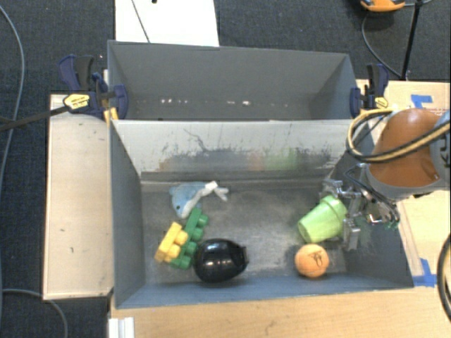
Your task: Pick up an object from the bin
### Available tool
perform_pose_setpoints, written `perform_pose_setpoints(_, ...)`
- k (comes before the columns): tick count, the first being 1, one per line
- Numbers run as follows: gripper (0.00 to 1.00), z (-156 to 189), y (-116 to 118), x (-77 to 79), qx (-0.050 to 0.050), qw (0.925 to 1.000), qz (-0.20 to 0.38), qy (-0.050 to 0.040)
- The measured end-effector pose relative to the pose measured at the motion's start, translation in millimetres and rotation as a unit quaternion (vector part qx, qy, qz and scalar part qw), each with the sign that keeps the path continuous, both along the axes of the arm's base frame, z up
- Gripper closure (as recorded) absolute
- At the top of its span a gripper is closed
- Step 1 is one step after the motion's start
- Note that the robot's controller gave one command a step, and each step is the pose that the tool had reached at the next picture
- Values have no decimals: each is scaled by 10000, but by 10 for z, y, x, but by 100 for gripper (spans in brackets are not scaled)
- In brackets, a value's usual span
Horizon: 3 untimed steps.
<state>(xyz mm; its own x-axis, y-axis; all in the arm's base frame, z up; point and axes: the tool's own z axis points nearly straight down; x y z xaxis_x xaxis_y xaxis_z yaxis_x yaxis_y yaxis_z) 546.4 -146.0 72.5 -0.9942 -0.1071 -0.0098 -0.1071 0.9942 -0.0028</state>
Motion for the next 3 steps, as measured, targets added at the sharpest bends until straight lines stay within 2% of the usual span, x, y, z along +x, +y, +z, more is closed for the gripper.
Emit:
perform_pose_setpoints(1,0,-1,-9,15,11,9999,-105,16)
perform_pose_setpoints(2,100,28,4,28,-1,10000,0,-39)
perform_pose_setpoints(3,100,28,4,28,-2,10000,3,-39)
